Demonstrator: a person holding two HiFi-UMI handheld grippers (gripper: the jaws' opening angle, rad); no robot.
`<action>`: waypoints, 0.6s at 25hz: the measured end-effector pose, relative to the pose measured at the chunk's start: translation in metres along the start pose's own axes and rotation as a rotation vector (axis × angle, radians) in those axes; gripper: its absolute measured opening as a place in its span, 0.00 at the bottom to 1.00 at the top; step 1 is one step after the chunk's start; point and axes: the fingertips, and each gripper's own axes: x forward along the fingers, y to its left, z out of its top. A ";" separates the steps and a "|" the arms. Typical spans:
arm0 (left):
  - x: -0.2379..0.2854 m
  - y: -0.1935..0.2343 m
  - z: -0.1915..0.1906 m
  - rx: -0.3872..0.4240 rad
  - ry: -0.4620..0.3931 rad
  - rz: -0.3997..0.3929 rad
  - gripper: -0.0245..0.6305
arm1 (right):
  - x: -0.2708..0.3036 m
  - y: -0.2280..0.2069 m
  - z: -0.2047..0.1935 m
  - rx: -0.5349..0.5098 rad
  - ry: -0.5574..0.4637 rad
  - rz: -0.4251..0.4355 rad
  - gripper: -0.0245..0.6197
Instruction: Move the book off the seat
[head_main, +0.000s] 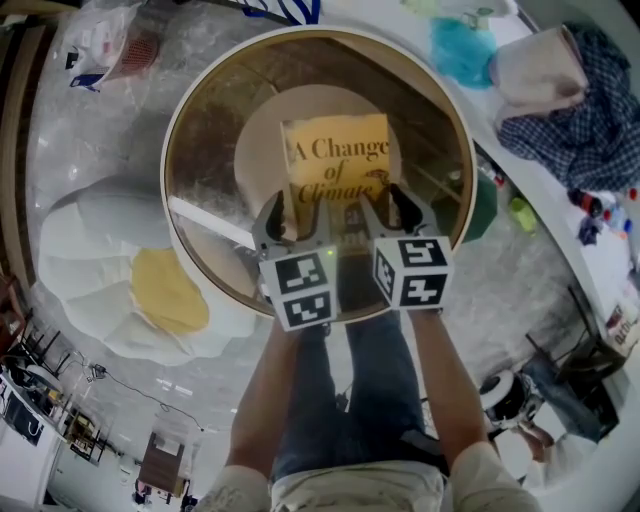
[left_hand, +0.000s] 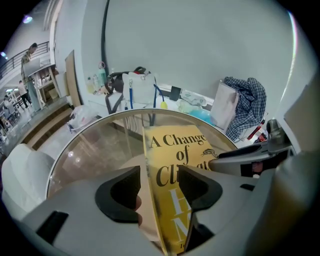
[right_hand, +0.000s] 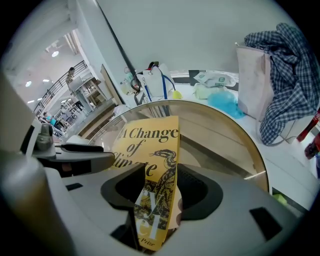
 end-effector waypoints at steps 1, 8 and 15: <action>-0.002 0.002 0.004 -0.003 -0.010 0.002 0.41 | -0.003 0.000 0.002 -0.001 -0.006 -0.005 0.33; -0.032 0.015 0.035 -0.001 -0.083 0.041 0.41 | -0.033 0.010 0.030 -0.039 -0.064 -0.032 0.33; -0.079 0.016 0.083 0.014 -0.176 0.039 0.41 | -0.082 0.029 0.092 -0.072 -0.201 -0.030 0.33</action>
